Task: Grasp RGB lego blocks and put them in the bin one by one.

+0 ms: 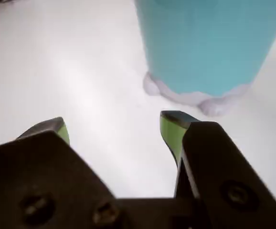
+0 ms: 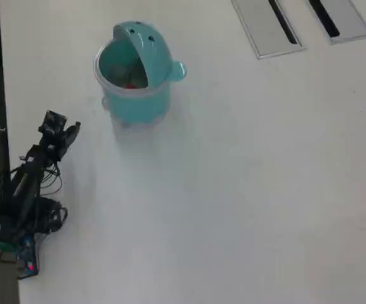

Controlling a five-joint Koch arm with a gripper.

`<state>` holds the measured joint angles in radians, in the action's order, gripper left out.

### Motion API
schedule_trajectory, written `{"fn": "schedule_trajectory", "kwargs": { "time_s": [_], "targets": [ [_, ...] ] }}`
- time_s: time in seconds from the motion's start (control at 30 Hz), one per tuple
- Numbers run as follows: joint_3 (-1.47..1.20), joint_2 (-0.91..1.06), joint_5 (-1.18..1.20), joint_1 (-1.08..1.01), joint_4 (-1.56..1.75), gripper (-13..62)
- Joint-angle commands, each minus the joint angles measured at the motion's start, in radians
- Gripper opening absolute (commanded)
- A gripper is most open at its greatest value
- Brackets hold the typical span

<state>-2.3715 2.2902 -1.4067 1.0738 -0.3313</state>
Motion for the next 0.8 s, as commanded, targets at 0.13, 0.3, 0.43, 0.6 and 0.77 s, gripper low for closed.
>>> {"fn": "schedule_trajectory", "kwargs": {
  "time_s": [0.13, 0.3, 0.43, 0.6, 0.77],
  "targets": [
    [-0.095, 0.072, -0.011, 0.15, 0.31, 32.3],
    [-0.106, 0.072, 0.009, 0.264, 0.23, 32.2],
    [-0.124, 0.074, 0.002, 0.342, 0.158, 32.2],
    [-0.126, 0.074, -0.067, 0.431, 0.086, 32.2],
    [-0.161, 0.072, -0.183, 0.489, 0.08, 32.2]
  ]
}}
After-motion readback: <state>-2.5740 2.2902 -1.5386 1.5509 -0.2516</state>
